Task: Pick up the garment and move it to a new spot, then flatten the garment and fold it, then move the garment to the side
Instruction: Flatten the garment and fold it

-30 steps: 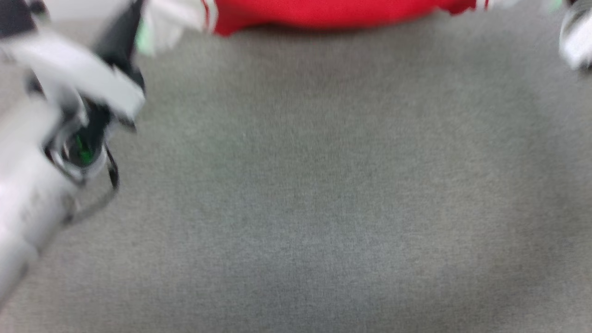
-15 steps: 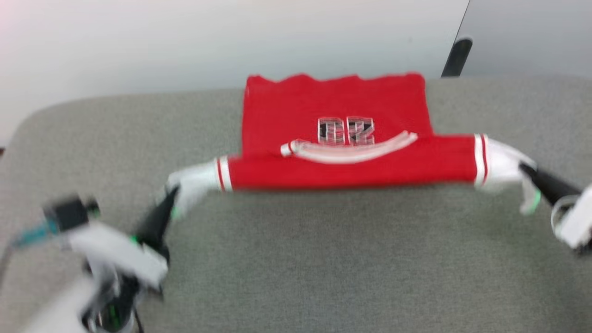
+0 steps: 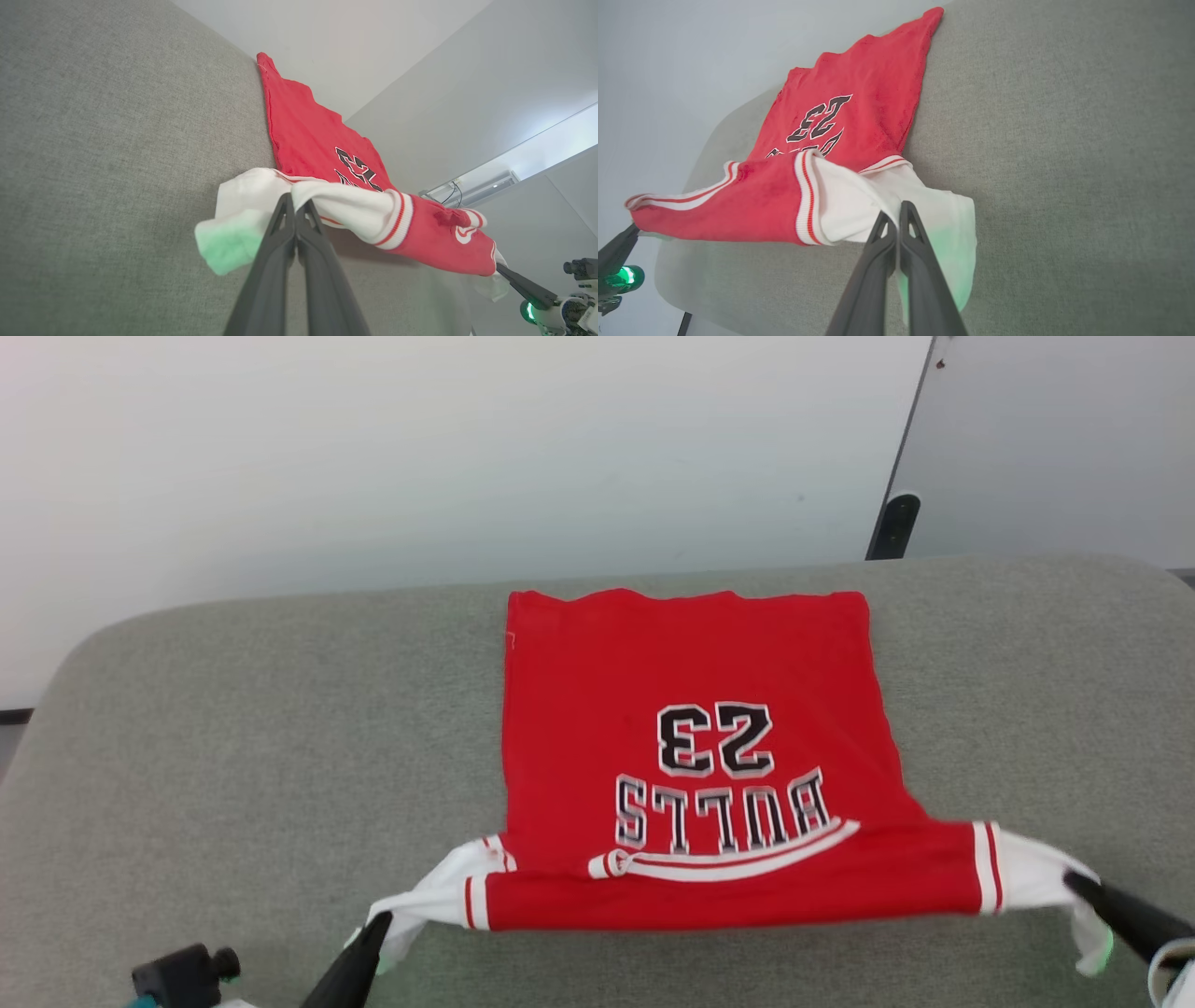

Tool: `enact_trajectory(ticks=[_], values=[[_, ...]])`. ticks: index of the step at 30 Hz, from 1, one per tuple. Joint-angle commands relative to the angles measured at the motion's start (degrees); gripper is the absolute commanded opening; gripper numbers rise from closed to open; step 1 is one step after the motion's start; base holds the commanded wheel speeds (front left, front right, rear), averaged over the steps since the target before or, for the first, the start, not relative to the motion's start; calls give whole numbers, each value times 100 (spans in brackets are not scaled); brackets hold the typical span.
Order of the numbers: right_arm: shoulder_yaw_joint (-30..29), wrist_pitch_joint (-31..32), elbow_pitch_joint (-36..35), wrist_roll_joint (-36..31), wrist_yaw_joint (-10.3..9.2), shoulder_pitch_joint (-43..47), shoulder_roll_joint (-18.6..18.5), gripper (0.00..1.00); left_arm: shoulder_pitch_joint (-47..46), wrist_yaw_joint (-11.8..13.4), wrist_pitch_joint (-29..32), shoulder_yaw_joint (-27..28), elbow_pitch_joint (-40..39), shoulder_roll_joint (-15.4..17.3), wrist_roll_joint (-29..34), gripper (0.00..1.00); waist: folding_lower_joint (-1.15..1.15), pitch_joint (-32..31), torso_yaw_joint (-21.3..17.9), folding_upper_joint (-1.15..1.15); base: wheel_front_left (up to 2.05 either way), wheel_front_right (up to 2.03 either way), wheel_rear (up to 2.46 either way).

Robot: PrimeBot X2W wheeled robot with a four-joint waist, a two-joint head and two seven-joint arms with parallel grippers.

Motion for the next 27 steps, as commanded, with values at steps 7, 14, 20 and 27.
enact_trajectory(ticks=[7, 14, 20, 27], values=[[-390, 199, 154, -786, -6, 473, 554, 0, 104, 95, -24, -75, 596, -378, 290, 0, 0, 90, -79, 0, 0, 0, 0], [-541, 471, 613, -1392, -6, 541, 1167, 0, -102, -72, 32, -322, 1481, -683, 417, 0, 0, 161, -83, 0, 0, 0, 0], [-505, 586, 949, -1741, -6, 445, 1431, 0, -304, -185, 111, -512, 2131, -841, 563, 0, 0, 285, -57, 0, 0, 0, 0], [-376, 568, 1404, -1963, -7, 329, 1669, 0, -462, -250, 154, -712, 2844, -1033, 649, 0, 0, 385, -31, 0, 0, 0, 0]])
